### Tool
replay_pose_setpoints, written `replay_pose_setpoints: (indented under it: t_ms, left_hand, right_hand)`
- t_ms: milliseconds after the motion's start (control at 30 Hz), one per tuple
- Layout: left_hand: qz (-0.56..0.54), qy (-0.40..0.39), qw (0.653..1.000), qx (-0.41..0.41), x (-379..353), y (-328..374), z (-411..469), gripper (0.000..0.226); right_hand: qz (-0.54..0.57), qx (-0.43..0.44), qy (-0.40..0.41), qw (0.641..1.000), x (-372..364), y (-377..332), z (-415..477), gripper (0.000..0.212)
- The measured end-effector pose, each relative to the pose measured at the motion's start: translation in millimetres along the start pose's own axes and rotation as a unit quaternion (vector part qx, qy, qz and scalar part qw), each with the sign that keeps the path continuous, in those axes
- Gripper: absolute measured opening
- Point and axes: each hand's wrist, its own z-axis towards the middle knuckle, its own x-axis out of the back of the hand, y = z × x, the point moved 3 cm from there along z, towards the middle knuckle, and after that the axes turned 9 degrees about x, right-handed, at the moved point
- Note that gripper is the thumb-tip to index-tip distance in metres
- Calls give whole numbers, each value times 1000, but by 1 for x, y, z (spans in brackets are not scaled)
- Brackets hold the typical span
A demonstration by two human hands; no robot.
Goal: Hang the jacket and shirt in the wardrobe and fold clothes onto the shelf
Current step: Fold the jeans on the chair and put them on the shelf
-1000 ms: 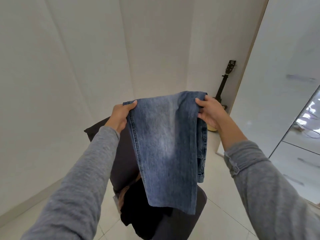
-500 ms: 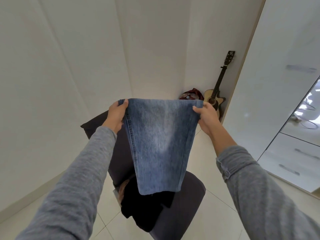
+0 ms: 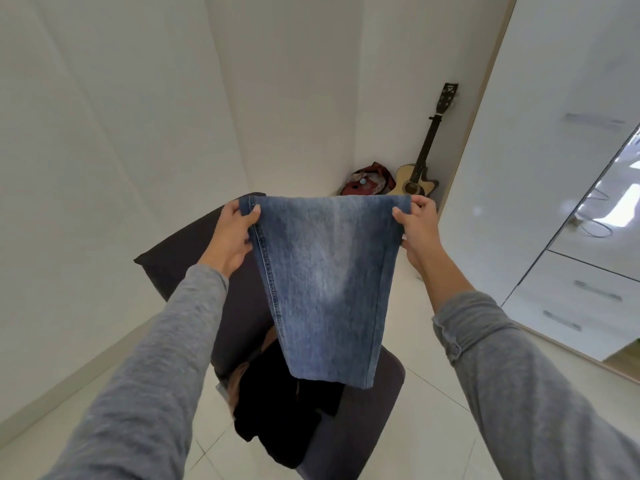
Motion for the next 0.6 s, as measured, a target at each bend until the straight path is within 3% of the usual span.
replay_pose_setpoints:
  t_ms: [100, 300, 433, 500, 600]
  left_hand:
    - [34, -42, 998, 12, -12, 3, 13, 11]
    - [105, 23, 994, 32, -22, 9, 61, 20]
    - [91, 55, 994, 20, -25, 3, 83, 19]
    - [104, 33, 994, 1, -30, 3, 93, 26]
    - [187, -81, 979, -27, -37, 10, 103, 34]
  right_hand:
    - [-8, -3, -2, 1000, 3, 4, 10, 40]
    - [-122, 37, 91, 988, 18, 11, 42, 38]
    - [-168, 63, 81, 980, 14, 18, 56, 23]
    - [-184, 74, 57, 978, 10, 18, 57, 22]
    - [-227, 80, 33, 970, 5, 16, 48, 30]
